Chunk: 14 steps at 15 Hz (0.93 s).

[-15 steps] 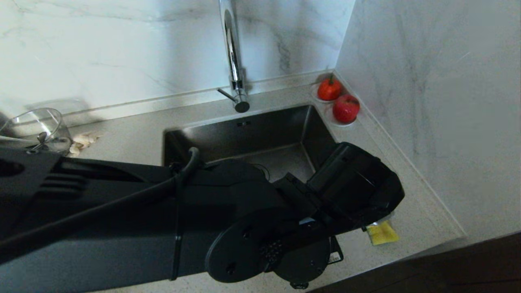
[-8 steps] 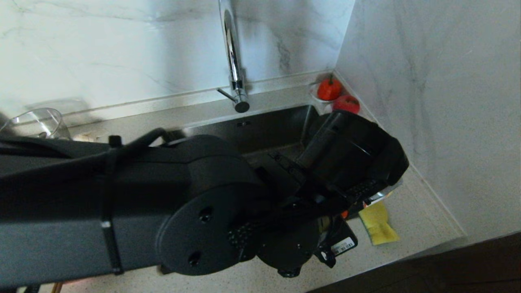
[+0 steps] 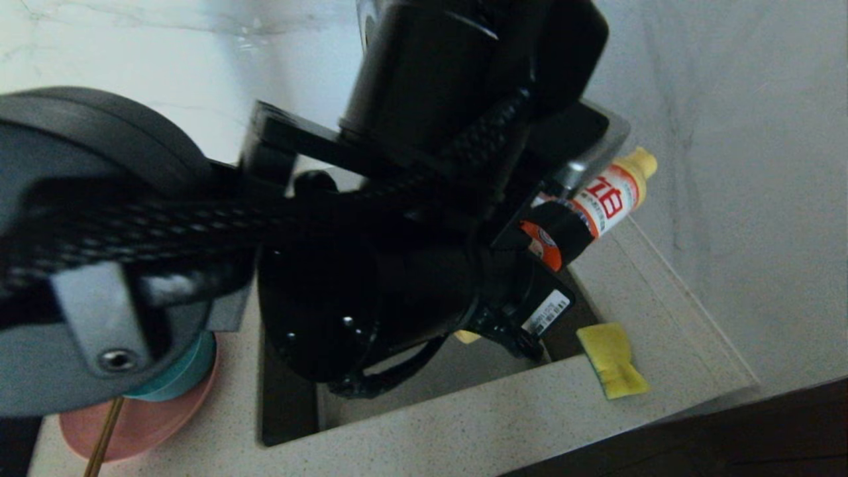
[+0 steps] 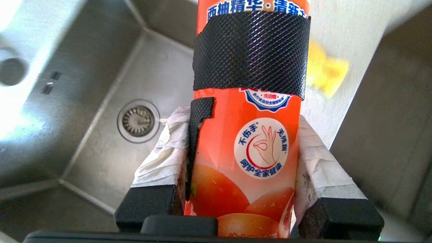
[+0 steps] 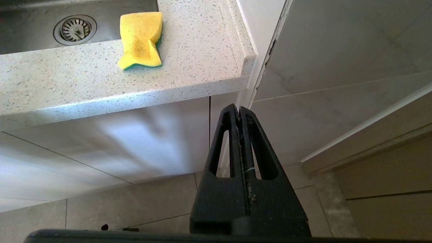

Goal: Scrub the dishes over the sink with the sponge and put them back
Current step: Place the dish soap on the table

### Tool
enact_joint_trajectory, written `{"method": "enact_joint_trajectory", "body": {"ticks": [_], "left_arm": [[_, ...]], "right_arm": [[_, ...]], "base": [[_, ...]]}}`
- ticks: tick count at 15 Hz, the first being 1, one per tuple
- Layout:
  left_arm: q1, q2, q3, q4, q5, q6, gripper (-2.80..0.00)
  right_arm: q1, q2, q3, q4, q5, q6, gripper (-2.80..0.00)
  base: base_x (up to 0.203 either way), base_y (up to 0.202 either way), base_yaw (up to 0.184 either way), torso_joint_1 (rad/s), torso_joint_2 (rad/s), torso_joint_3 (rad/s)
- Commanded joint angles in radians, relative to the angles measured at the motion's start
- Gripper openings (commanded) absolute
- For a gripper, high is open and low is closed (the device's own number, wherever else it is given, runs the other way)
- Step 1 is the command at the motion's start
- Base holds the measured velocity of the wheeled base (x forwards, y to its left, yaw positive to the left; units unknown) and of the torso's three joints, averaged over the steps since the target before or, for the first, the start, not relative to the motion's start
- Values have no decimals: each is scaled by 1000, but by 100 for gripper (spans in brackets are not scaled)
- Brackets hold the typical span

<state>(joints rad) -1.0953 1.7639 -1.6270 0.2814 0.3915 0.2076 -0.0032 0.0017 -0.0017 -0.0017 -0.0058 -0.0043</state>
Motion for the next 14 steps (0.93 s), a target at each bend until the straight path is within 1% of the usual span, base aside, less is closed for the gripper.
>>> {"method": "enact_joint_trajectory", "body": {"ticks": [1, 4, 5, 8, 11, 12, 14], "left_arm": [[2, -87, 3, -17, 3, -34, -280], [4, -170, 4, -43, 6, -112, -280], [4, -198, 1, -48, 6, -129, -280], [5, -270, 1, -101, 7, -139, -280], [8, -355, 18, -116, 7, -139, -280], [23, -381, 20, -117, 6, -140, -280], [76, -431, 32, -122, 2, -151, -280]], "right_arm": [[0, 1, 1, 0, 0, 0, -280], [0, 1, 0, 0, 0, 0, -280], [0, 1, 0, 0, 0, 0, -280], [0, 0, 1, 0, 0, 0, -280], [0, 0, 0, 0, 0, 0, -280], [0, 0, 0, 0, 0, 0, -280], [0, 1, 0, 0, 0, 0, -280]], "base": [[0, 0, 0, 0, 0, 0], [0, 0, 0, 0, 0, 0], [0, 0, 0, 0, 0, 0], [0, 0, 0, 0, 0, 0], [0, 0, 0, 0, 0, 0], [0, 0, 0, 0, 0, 0], [0, 0, 0, 0, 0, 0]]}}
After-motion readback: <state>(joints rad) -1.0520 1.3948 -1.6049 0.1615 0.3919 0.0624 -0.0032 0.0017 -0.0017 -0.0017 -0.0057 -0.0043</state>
